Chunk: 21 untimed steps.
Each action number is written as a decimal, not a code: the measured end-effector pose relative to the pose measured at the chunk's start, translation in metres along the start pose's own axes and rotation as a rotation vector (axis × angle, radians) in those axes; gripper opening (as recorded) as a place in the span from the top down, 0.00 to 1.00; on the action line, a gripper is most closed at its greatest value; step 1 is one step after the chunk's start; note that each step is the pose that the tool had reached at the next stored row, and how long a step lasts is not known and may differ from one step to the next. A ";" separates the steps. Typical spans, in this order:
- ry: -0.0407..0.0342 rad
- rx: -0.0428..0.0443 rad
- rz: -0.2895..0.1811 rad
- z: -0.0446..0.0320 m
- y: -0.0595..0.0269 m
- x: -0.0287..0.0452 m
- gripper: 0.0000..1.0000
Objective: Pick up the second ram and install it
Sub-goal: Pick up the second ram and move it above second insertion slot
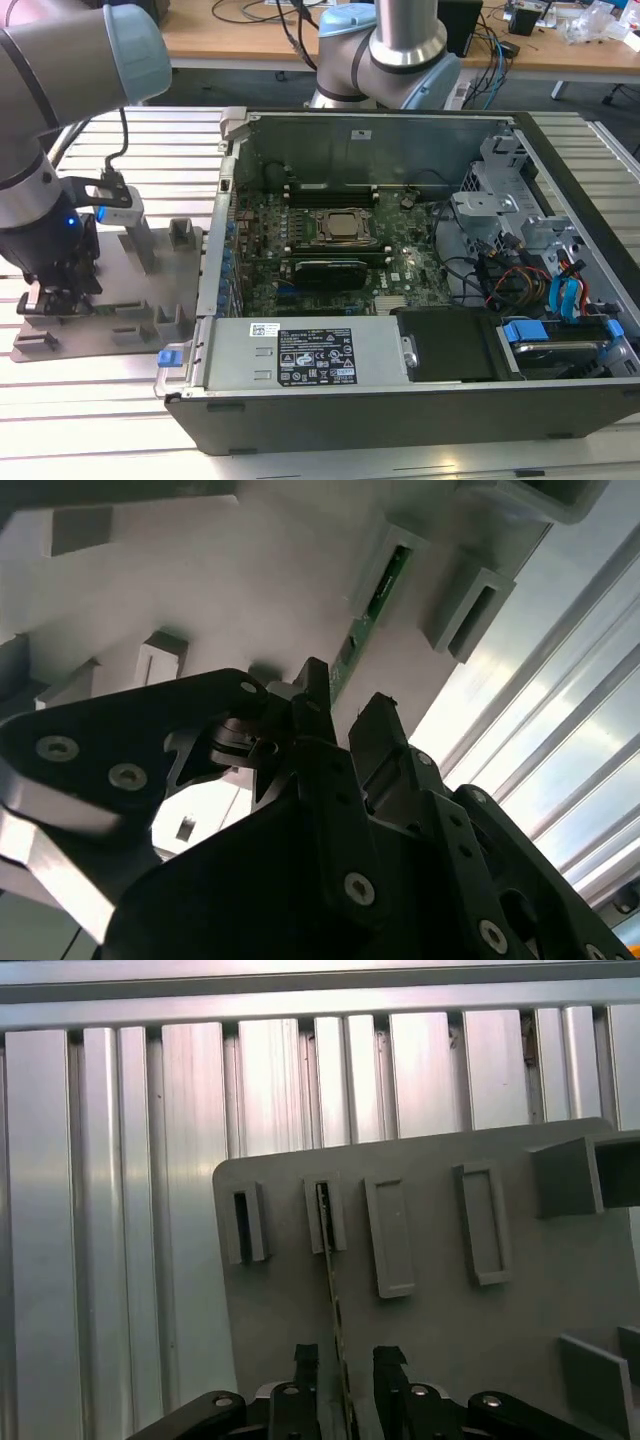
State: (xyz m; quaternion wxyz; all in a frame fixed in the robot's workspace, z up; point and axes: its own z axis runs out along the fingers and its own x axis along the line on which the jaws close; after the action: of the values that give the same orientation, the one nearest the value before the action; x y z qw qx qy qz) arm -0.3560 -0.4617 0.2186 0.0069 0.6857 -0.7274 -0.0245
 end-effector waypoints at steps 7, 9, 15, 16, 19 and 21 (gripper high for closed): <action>-0.0004 -0.0004 -0.004 0.0173 0.0035 0.0013 0.64; -0.0005 -0.0003 -0.004 0.0175 0.0035 0.0012 0.72; -0.0005 -0.0003 -0.004 0.0179 0.0035 0.0012 0.86; -0.0005 -0.0002 -0.004 0.0179 0.0035 0.0013 0.86; -0.0005 -0.0002 -0.004 0.0181 0.0035 0.0013 0.86; -0.0004 -0.0002 -0.004 0.0182 0.0035 0.0013 0.86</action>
State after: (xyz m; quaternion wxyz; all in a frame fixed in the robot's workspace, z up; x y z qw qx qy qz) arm -0.3603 -0.4623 0.2006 0.0068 0.6870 -0.7262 -0.0247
